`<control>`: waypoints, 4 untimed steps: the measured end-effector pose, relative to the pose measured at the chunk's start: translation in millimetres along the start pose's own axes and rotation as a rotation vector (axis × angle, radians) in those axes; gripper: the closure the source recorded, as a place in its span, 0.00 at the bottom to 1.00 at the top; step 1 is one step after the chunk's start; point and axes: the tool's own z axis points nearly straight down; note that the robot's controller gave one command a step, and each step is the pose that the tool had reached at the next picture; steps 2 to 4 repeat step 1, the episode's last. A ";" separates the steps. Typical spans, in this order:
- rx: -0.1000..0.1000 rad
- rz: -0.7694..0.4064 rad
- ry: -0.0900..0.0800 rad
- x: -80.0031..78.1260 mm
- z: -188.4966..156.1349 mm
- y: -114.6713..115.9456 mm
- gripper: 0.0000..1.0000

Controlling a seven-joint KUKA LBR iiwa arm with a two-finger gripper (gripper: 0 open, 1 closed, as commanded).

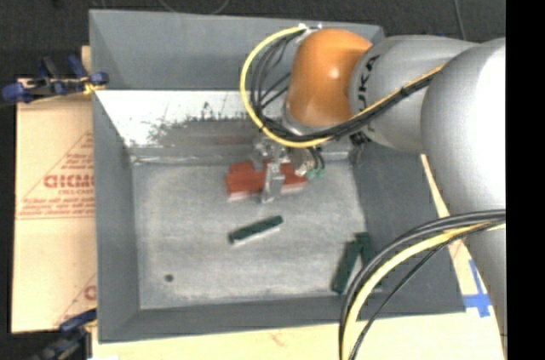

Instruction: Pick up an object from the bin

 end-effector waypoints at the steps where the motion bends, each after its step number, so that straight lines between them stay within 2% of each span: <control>1: 0.001 0.028 0.001 -0.5 -148.0 21.5 1.00; 4: 0.001 0.028 0.001 -0.5 -148.0 21.5 1.00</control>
Offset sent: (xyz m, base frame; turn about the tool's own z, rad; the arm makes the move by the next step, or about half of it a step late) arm -0.0059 0.0201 0.1412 0.0321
